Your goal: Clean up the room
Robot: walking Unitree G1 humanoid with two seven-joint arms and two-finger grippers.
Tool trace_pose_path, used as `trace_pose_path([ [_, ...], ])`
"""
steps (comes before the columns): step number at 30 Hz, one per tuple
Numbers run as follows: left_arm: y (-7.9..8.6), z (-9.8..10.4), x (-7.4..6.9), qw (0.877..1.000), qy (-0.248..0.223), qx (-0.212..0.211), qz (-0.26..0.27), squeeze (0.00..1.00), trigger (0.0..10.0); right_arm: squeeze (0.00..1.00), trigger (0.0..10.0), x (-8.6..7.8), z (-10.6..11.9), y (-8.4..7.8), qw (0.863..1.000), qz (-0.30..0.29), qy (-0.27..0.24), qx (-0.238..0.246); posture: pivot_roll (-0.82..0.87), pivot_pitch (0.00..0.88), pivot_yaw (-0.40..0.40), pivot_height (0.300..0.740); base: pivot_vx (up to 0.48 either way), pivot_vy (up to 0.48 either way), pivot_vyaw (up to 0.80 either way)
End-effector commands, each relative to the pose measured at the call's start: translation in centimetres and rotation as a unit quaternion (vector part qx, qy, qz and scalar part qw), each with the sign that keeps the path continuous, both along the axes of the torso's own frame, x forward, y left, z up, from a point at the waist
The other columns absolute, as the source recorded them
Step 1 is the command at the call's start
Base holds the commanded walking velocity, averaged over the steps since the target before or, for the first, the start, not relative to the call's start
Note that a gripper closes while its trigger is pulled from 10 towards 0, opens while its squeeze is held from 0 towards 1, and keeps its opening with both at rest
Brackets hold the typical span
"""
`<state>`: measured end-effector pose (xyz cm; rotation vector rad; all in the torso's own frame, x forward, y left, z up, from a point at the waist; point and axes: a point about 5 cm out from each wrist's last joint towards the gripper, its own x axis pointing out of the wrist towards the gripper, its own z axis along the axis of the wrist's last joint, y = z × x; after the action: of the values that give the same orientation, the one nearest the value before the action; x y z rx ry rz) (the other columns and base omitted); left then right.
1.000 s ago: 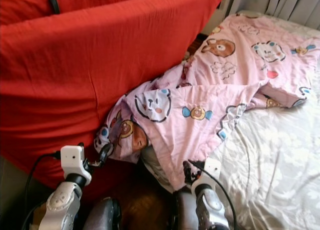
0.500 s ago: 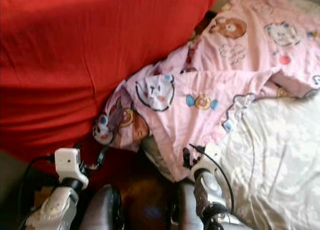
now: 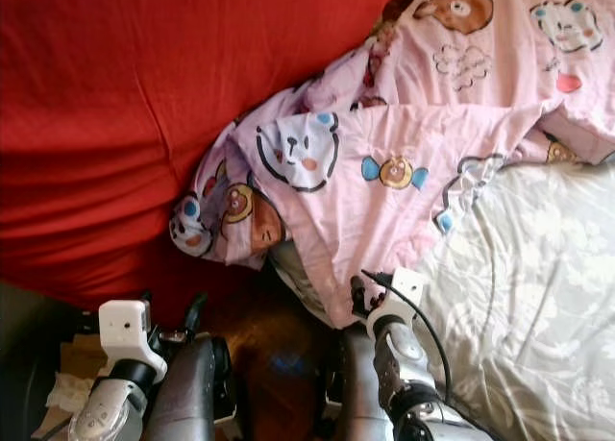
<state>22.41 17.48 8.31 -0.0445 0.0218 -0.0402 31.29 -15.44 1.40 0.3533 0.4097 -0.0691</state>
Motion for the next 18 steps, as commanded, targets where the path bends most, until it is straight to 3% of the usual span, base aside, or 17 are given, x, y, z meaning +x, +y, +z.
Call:
trace_pose_path([
  [1, -0.13, -0.61, -0.67, 1.000, 0.023, -0.002, 0.001, 0.00, 10.0, 0.00, 1.4, -1.57, -1.77, -0.20, 0.999, -0.001, 0.040, 0.009, 0.10, 0.448, -0.043, 0.616, 0.000, 0.000, 0.00],
  [2, -0.16, -0.58, -0.70, 1.000, 0.024, -0.003, 0.001, 0.00, 10.0, 0.00, 0.0, -1.58, -1.77, -0.18, 0.999, 0.001, 0.038, 0.010, 0.10, 0.448, -0.043, 0.616, 0.000, 0.000, 0.00],
  [18, -0.79, -1.19, -1.29, 0.999, 0.043, -0.010, 0.000, 0.00, 10.0, 0.00, 0.0, -1.76, -1.86, 0.66, 0.999, 0.036, 0.028, 0.016, 0.09, 0.450, -0.051, 0.616, 0.000, 0.000, 0.00],
])
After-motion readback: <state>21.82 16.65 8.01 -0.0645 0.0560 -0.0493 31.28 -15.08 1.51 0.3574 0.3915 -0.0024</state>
